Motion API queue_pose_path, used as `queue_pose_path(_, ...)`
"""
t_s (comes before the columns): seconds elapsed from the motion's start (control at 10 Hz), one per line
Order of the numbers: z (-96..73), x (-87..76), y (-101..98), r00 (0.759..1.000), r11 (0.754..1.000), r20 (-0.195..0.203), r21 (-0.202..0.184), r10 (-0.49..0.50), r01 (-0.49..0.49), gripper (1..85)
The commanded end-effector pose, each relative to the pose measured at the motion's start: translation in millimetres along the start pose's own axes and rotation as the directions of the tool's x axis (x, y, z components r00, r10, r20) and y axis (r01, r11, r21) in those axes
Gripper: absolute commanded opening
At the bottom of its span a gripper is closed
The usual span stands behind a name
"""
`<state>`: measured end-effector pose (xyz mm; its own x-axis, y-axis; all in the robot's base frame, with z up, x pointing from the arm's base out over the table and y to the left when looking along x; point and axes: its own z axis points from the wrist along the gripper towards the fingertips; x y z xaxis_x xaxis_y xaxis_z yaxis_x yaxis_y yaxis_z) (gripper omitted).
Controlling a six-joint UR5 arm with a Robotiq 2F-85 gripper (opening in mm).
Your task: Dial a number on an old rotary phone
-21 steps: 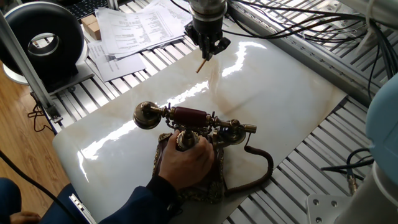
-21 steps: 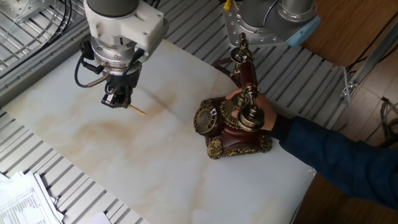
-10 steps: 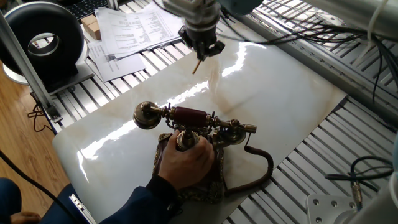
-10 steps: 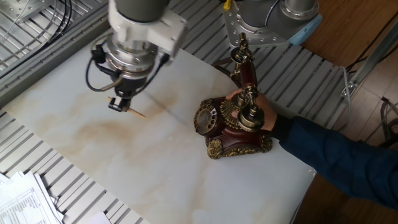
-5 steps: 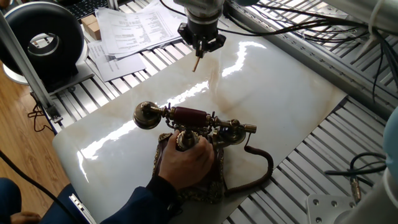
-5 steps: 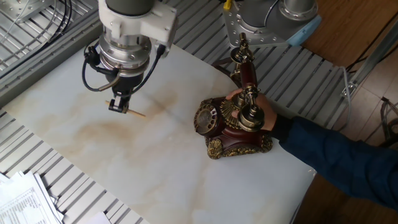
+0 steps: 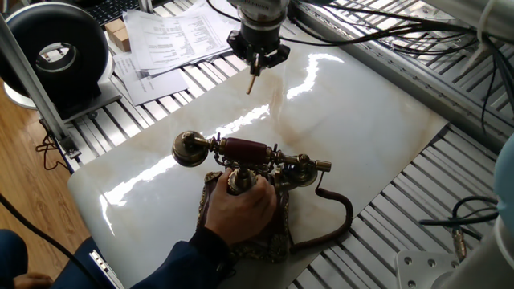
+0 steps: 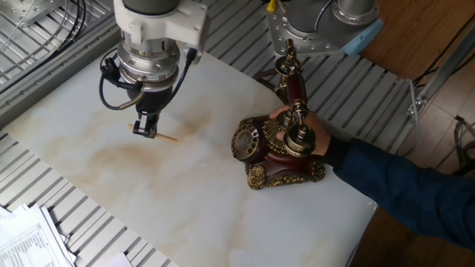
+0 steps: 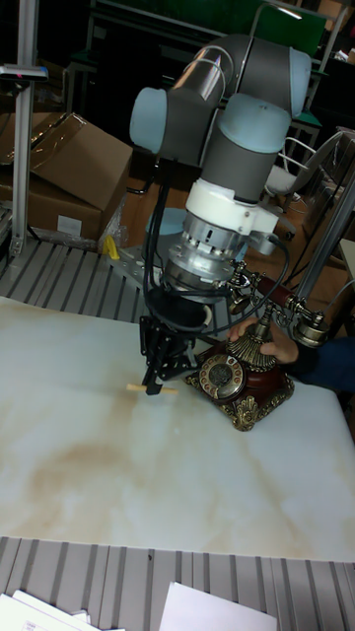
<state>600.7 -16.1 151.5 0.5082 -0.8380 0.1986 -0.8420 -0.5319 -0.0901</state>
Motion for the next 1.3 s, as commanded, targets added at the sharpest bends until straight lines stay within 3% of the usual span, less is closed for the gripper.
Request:
queue_pose_path(0.0, -11.9, -8.1, 3.5, 0.999, 1.000, -0.041, -0.019, -0.010, 0.009, 1.3)
queue_pose_path(0.7, -26.2, -72.2, 2.4, 1.000, 1.000, 0.011, -0.025, 0.004, -0.004, 1.3)
queue_pose_path(0.9, -31.8, -74.8, 3.1, 1.000, 0.999, 0.003, -0.035, -0.007, 0.007, 1.3)
queue_pose_path(1.2, -28.8, -90.3, 5.1, 1.000, 0.998, 0.023, -0.053, 0.019, -0.018, 1.3)
